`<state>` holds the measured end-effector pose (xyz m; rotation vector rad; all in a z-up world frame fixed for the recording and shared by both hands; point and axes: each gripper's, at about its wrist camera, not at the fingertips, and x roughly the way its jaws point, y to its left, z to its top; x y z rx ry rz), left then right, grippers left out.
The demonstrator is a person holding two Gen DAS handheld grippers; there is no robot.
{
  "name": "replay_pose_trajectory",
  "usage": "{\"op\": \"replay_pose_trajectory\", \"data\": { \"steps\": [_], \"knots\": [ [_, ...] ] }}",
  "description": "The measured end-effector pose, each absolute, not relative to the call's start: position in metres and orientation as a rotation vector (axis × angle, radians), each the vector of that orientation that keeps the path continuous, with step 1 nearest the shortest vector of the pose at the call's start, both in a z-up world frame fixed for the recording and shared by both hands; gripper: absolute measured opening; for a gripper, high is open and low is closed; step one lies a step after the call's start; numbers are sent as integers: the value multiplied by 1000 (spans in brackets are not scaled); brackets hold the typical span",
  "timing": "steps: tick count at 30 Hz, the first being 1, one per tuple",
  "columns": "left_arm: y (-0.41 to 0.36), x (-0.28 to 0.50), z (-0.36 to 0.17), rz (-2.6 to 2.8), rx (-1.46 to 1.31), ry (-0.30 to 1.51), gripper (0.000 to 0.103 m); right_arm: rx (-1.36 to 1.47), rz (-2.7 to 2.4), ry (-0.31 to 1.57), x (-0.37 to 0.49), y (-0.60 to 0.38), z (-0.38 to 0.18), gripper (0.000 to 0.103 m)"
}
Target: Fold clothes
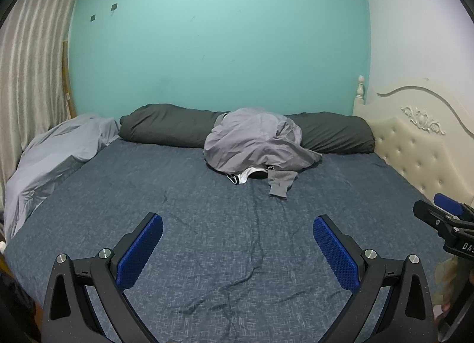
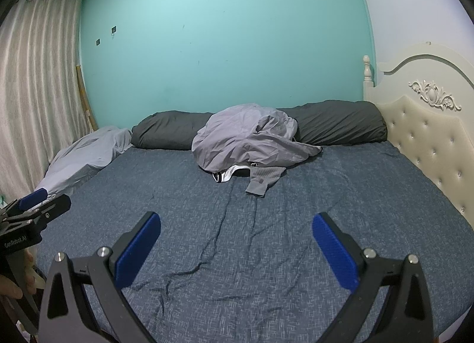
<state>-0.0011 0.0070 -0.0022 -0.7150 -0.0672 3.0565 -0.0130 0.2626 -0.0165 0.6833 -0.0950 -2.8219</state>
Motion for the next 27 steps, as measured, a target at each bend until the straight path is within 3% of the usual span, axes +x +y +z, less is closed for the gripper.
{"op": "replay_pose_trajectory", "data": {
  "steps": [27],
  "knots": [
    [4,-3,-2,3055,-732,-69,103,697,-2813,-113,-14,263,-18,103]
  ]
}}
